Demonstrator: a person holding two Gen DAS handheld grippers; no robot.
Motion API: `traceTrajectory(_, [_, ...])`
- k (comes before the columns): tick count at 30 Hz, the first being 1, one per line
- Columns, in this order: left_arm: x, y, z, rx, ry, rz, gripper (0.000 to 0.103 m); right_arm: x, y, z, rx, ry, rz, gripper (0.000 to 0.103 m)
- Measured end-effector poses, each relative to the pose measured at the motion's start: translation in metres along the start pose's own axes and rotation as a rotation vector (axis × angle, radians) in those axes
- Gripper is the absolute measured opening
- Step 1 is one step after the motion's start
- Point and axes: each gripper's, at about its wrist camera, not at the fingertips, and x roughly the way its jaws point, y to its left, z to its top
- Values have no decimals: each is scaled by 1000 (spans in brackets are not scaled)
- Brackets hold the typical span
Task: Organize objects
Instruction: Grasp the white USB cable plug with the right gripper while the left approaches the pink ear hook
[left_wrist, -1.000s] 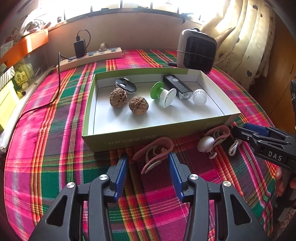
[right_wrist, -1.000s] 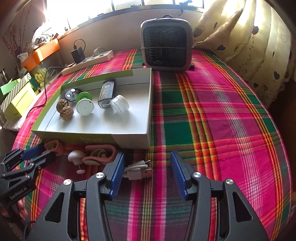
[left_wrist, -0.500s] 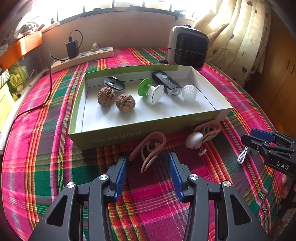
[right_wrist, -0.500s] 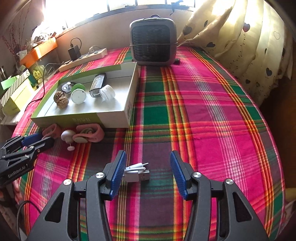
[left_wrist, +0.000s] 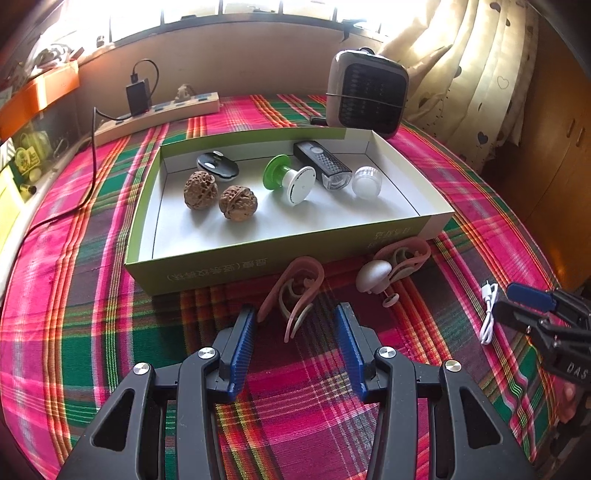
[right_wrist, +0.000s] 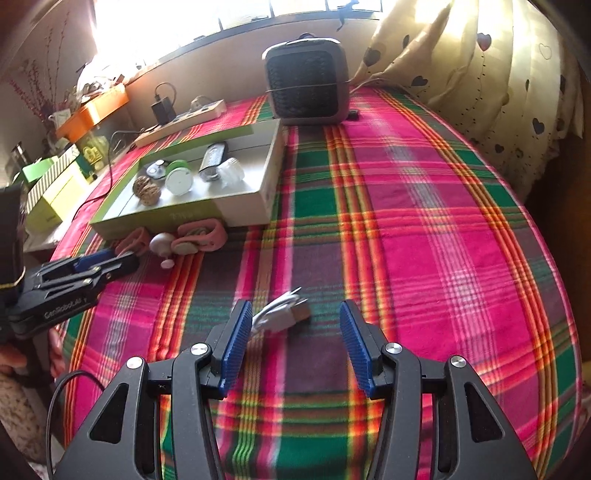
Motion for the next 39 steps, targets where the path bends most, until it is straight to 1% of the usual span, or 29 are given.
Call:
traceTrajectory(5, [0,-2,0,2,4,-9,42,7,6,-1,13,8,25,50])
traceTrajectory(9, [0,-4,-1,9,6,-13,42,11,14,-1,-20,-4,12,50])
traceTrajectory(13, [0,-5,0,16,6,-17,42,15,19,3,-40,-8,17,50])
traceTrajectory(18, [-1,-2,2,17,0,-1,42,18,26,4,-72,-14,28,50])
traceTrajectory(23, [0,0,5,14,-8,9,42,19,28,4,-81,-22,16,42])
traceTrajectory(25, [1,0,6,16,-9,11,42,20,30,4,-94,-25,1,37])
traceTrajectory(28, [2,0,8,16,-10,6,42,21,35,4,-121,-26,9,30])
traceTrajectory(30, [3,0,9,15,-6,1,42,21,38,4,-138,-23,20,23])
traceTrajectory(34, [5,0,9,12,0,2,42,23,39,5,-148,-19,27,23])
traceTrajectory(39, [8,-1,11,24,3,10,42,22,42,4,-186,-12,10,23])
